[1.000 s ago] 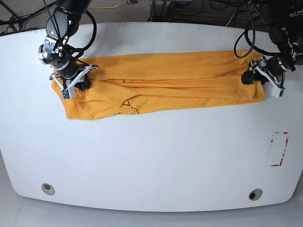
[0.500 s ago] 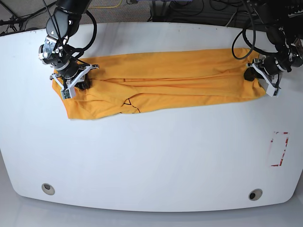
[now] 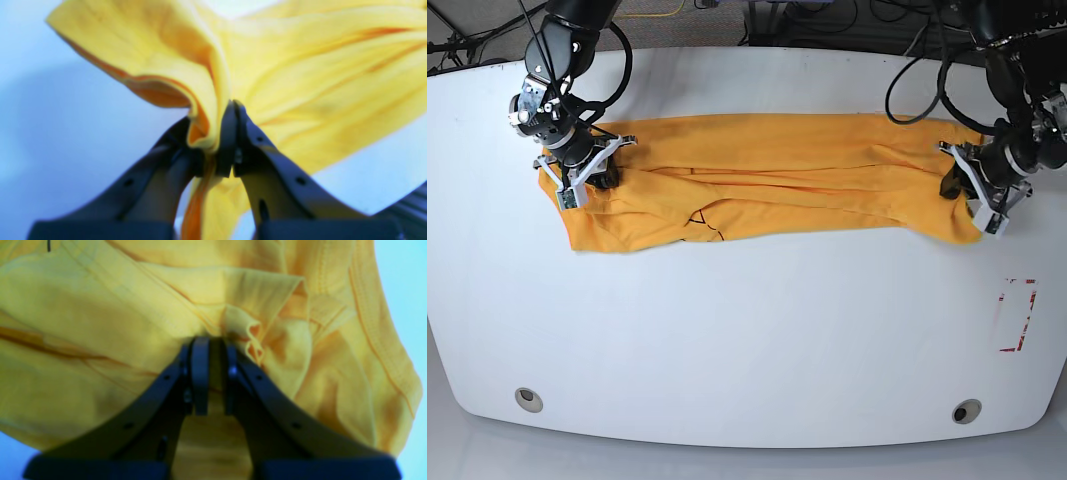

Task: Fold the T-shirt properly

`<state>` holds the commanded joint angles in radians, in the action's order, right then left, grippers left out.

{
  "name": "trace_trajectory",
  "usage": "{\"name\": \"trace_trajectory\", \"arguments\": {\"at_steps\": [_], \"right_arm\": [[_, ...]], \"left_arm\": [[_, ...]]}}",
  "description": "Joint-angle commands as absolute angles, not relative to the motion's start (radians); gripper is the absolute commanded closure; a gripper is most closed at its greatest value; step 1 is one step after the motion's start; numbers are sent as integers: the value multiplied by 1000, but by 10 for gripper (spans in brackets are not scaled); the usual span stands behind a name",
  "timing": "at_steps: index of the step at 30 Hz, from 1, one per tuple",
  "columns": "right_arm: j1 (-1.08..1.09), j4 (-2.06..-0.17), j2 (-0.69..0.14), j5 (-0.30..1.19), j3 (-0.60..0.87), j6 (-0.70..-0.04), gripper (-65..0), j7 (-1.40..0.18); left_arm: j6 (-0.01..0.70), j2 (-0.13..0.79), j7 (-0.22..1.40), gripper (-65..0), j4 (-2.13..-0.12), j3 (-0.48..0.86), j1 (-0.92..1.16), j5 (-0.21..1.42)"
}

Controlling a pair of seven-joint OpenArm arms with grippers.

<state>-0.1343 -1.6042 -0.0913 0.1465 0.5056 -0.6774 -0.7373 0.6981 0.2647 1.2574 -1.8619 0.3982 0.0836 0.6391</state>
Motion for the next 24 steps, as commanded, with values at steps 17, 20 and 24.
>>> {"name": "trace_trajectory", "arguments": {"at_steps": [17, 20, 24], "right_arm": [[-128, -1601, -97, 147, 504, -677, -60, -737], [-128, -1603, -97, 147, 504, -677, -60, -737], [-128, -1603, -99, 147, 504, -677, -60, -737]], "left_arm": [[698, 62, 1339, 0, -1962, 134, 8, 638], [698, 21, 1339, 0, -1960, 119, -4, 634], [698, 1, 1337, 0, -1959, 114, -8, 634]]}}
